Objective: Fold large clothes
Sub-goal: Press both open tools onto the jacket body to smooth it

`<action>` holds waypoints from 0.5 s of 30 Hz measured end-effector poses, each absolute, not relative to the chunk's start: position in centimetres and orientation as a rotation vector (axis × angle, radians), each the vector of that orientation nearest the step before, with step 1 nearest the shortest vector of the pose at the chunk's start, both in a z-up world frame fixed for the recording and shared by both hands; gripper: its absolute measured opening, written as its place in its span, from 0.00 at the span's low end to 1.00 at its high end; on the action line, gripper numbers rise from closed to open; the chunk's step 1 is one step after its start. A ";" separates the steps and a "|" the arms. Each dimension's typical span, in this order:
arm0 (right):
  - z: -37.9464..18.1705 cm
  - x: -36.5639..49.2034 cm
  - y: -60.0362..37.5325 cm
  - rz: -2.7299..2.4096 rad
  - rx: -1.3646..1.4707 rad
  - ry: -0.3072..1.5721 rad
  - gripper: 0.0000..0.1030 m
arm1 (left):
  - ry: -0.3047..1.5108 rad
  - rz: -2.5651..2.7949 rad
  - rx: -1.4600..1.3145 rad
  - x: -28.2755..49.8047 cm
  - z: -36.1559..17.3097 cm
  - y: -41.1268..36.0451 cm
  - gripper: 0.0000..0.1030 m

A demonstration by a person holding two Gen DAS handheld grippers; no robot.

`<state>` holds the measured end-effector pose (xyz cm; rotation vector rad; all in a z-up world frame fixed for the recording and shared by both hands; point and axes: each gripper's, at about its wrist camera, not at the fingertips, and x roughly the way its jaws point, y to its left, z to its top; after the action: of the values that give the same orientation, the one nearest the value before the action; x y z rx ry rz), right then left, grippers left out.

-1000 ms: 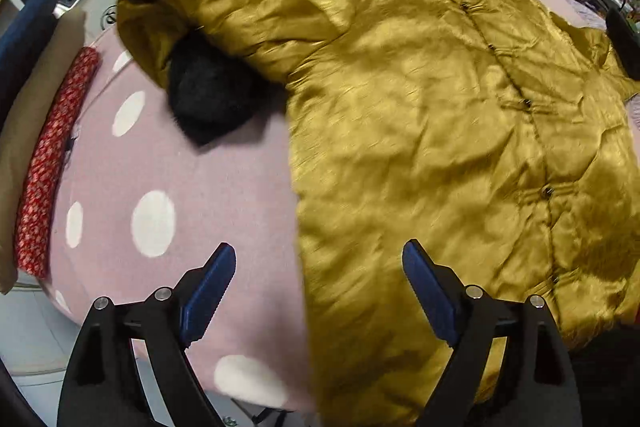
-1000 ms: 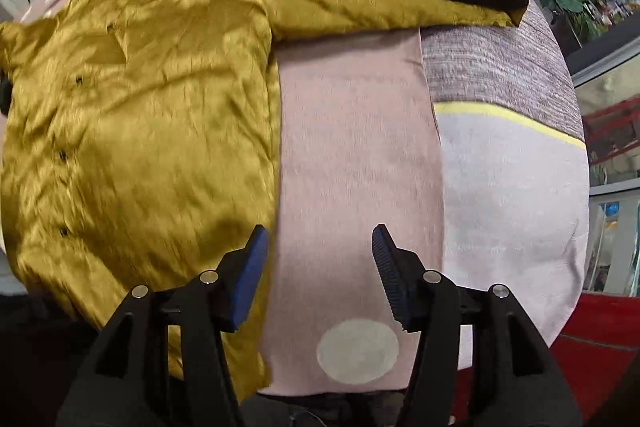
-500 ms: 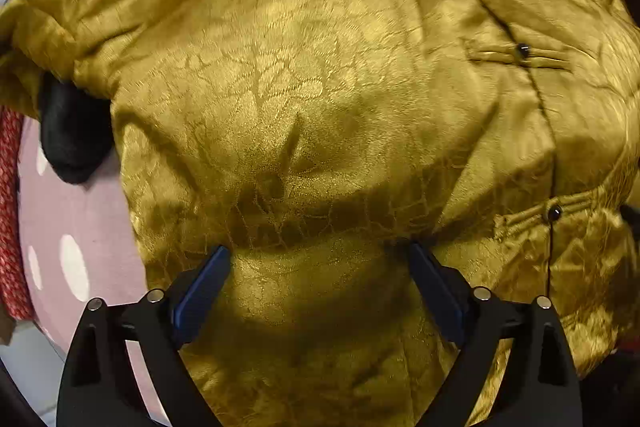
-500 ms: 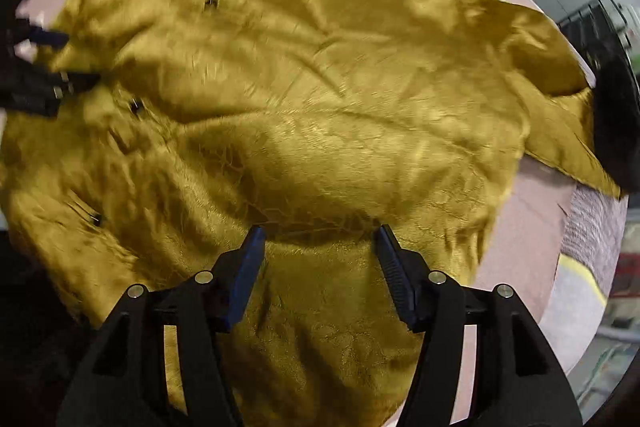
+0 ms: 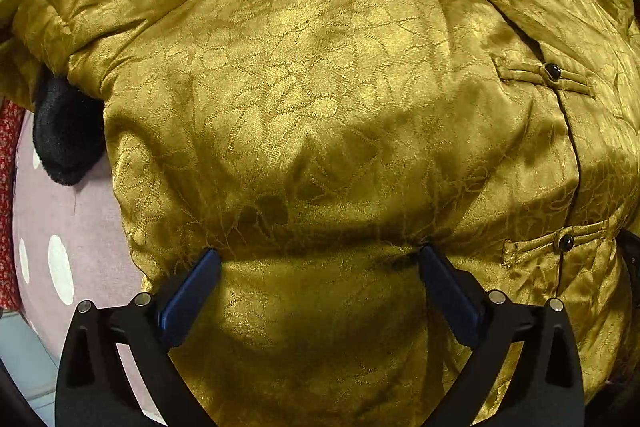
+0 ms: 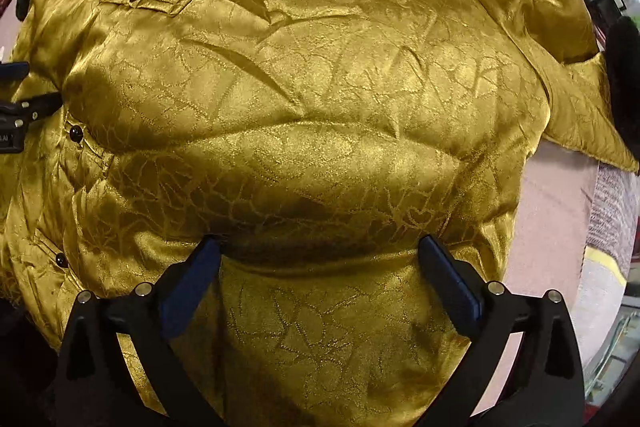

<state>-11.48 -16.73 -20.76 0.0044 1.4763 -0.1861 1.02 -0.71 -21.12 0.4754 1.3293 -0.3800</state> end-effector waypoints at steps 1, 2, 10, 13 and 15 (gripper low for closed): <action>-20.8 -11.9 -16.8 -0.193 0.027 1.468 0.95 | 1.313 -0.373 0.484 0.7 -21.1 -0.8 0.95; -20.9 -12.1 -17.0 -0.196 0.038 1.461 0.95 | 1.301 -0.365 0.497 0.5 -21.0 -1.0 0.95; -20.3 -12.4 -18.2 -0.194 0.048 1.487 0.95 | 1.310 -0.344 0.559 0.2 -20.1 -2.4 0.95; -18.7 -10.7 -19.6 -0.220 0.039 1.409 0.95 | 1.300 -0.315 0.526 0.2 -19.0 -1.8 0.94; -17.3 -10.9 -20.1 -0.265 0.015 1.336 0.95 | 1.299 -0.298 0.487 0.4 -18.2 -1.3 0.94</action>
<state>-10.87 -20.14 -17.31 0.0154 1.3364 -0.2649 0.42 -1.27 -18.22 0.4870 1.2993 -0.2984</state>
